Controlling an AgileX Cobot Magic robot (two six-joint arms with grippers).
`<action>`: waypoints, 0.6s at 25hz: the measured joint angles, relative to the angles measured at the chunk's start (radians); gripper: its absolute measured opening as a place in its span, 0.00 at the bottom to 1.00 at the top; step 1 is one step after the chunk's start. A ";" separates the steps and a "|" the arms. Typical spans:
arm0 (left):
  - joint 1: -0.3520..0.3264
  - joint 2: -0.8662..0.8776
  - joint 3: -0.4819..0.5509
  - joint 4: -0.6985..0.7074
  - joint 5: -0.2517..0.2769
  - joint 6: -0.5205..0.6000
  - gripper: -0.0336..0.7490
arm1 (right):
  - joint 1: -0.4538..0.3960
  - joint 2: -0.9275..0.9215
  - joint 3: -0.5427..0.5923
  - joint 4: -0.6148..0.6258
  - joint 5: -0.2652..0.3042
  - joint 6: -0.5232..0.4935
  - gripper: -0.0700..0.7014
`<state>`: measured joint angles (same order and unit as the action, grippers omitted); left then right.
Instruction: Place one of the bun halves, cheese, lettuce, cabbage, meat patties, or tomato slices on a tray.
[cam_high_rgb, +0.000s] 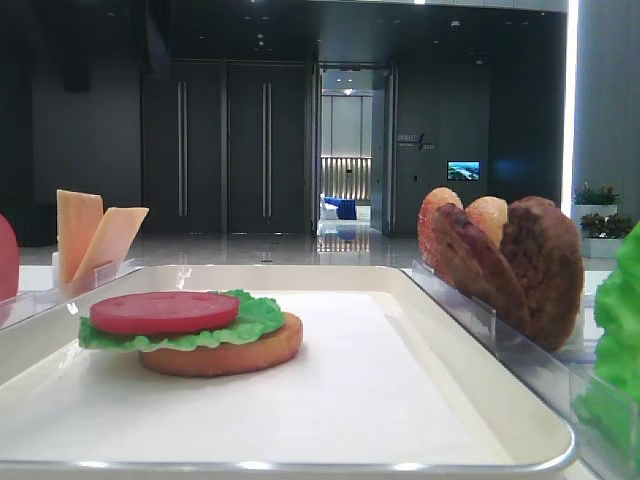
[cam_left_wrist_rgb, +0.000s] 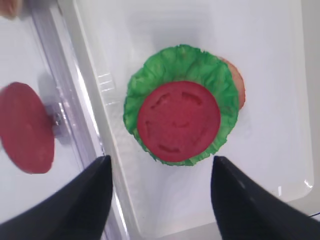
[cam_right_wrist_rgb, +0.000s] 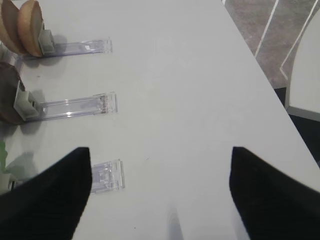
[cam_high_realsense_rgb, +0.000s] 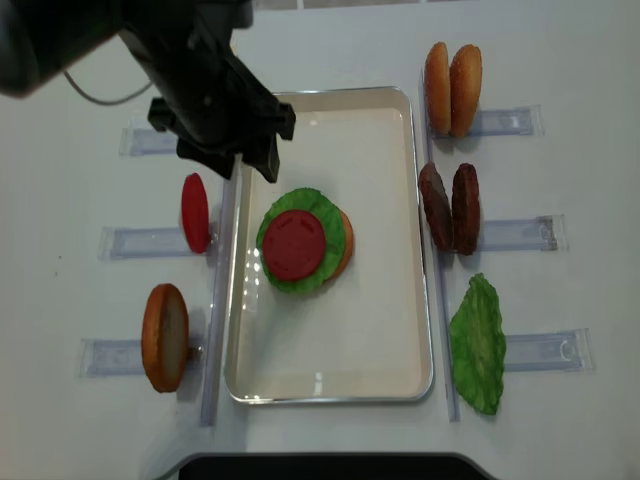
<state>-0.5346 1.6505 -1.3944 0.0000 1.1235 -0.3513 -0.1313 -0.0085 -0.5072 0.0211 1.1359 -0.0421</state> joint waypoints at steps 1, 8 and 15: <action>0.000 0.000 -0.031 0.008 0.026 -0.001 0.65 | 0.000 0.000 0.000 0.000 0.000 0.000 0.79; 0.000 0.000 -0.181 0.067 0.098 -0.005 0.79 | 0.000 0.000 0.000 0.000 0.000 0.000 0.79; 0.186 0.000 -0.183 0.101 0.102 0.023 0.80 | 0.000 0.000 0.000 0.000 0.000 0.000 0.79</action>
<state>-0.3484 1.6502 -1.5776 0.1009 1.2253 -0.3286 -0.1313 -0.0085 -0.5072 0.0211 1.1359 -0.0421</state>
